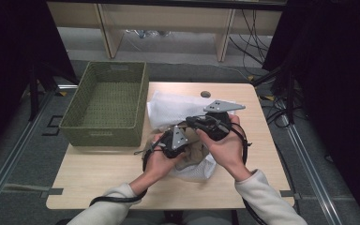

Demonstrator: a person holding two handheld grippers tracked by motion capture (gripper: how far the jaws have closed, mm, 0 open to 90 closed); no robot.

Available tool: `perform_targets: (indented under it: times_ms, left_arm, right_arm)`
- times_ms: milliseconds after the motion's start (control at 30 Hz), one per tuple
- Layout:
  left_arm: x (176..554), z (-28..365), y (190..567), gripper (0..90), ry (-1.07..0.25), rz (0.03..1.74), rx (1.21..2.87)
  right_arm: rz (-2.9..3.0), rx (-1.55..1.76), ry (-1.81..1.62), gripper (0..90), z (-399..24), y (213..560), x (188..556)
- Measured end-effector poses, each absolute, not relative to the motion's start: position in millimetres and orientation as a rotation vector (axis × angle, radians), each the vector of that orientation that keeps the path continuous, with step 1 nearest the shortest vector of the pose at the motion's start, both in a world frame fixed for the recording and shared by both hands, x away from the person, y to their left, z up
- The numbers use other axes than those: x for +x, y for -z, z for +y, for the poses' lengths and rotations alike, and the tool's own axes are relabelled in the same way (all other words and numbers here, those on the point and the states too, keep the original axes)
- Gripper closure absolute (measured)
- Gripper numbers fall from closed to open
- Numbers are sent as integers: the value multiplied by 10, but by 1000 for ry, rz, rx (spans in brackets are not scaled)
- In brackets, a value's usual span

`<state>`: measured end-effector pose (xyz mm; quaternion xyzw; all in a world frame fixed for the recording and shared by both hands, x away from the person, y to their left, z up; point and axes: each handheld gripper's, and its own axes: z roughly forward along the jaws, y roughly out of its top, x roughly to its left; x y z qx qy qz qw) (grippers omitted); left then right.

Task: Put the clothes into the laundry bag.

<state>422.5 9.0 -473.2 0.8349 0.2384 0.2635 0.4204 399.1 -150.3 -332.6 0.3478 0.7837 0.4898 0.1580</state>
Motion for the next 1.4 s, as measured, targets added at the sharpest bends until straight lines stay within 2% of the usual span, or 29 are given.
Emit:
perform_targets:
  times_ms: [133, 433, 567, 667, 967, 1267, 1400]
  left_arm:
    - [4243, 56, 4742, 608, -636, 573, 2085]
    - [4218, 88, 4772, 320, -517, 483, 2138]
    - [4099, 144, 4728, 280, -530, 516, 2065]
    - [4023, 262, 4651, 262, -557, 465, 2094]
    - [3743, 614, 4520, 249, -599, 457, 2039]
    - [3779, 760, 4636, 181, -589, 476, 2058]
    - [3804, 755, 4691, 160, -632, 507, 2073]
  right_arm:
    - [2242, 1023, -1400, 897, -1518, 3314, 3984]
    - [2241, 1013, -1395, 897, -1516, 3324, 3994]
    - [2237, 1028, -1402, 897, -1520, 3323, 3992]
    - [2241, 1015, -1393, 897, -1531, 3320, 4001]
    - [2231, 1018, -1397, 897, -1528, 3316, 4004]
    - [2224, 1002, -1385, 897, -1527, 3321, 4012]
    - [2237, 1014, -1401, 897, -1519, 3326, 4012]
